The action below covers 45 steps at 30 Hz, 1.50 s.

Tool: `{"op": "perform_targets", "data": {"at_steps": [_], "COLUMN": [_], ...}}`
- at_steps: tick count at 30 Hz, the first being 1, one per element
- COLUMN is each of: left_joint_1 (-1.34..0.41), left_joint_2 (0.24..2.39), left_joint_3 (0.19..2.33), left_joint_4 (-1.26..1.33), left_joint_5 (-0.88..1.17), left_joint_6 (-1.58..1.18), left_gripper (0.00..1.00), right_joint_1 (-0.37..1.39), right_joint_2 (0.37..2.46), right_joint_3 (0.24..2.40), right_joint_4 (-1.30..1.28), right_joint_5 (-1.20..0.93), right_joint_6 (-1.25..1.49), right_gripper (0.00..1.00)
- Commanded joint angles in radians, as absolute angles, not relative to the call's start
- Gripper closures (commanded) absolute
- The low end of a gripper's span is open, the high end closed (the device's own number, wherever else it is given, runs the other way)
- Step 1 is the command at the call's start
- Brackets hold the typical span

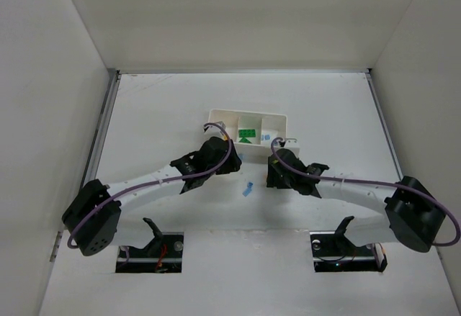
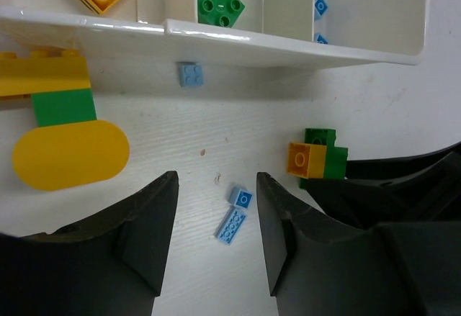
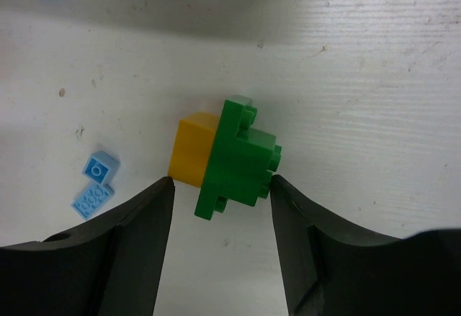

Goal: Sort the legos into containers by color

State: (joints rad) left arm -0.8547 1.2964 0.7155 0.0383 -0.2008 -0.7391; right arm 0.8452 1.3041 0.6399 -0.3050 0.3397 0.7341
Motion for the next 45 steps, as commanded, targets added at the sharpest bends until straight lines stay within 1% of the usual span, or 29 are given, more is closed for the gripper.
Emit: {"op": "perform_targets", "data": {"at_steps": [1,6,8,11,14,17,21,23,28,35,39,45], "left_joint_1": [-0.826,-0.808,-0.806,-0.805,-0.806,-0.812,-0.818,-0.818,-0.812,-0.829,-0.831,-0.832], "left_joint_2": [1.253,1.264,1.267,1.267,1.267,1.27,1.278,1.282,1.299,1.321,1.33,1.38], "left_joint_3": [0.706,0.699,0.701,0.704,0.715,0.718,0.716,0.715,0.712,0.735,0.735,0.732], "left_joint_4": [0.032,0.041,0.044,0.051,0.058,0.069,0.089,0.107,0.175,0.278,0.343,0.413], "left_joint_5": [-0.118,-0.061,-0.051,-0.049,-0.04,-0.028,-0.009,0.011,0.055,0.071,0.067,0.098], "left_joint_6": [-0.767,-0.787,-0.792,-0.796,-0.802,-0.813,-0.833,-0.848,-0.893,-0.931,-0.942,-0.966], "left_gripper": [0.56,0.57,0.57,0.56,0.56,0.55,0.52,0.5,0.46,0.45,0.43,0.38], "right_joint_1": [0.831,0.82,0.817,0.817,0.805,0.792,0.78,0.78,0.785,0.794,0.794,0.795], "right_joint_2": [1.328,1.356,1.361,1.359,1.364,1.379,1.37,1.355,1.25,1.082,1.057,1.037], "right_joint_3": [0.683,0.693,0.693,0.689,0.687,0.687,0.677,0.676,0.667,0.652,0.66,0.66], "right_joint_4": [-0.284,-0.291,-0.295,-0.29,-0.279,-0.256,-0.227,-0.232,-0.261,-0.269,-0.247,-0.215], "right_joint_5": [0.347,0.354,0.354,0.354,0.359,0.364,0.367,0.371,0.364,0.266,0.198,0.167], "right_joint_6": [0.7,0.689,0.686,0.684,0.683,0.66,0.635,0.624,0.609,0.617,0.621,0.65], "right_gripper": [0.4,0.48,0.47,0.43,0.45,0.5,0.63,0.68,0.69,0.69,0.69,0.69]}}
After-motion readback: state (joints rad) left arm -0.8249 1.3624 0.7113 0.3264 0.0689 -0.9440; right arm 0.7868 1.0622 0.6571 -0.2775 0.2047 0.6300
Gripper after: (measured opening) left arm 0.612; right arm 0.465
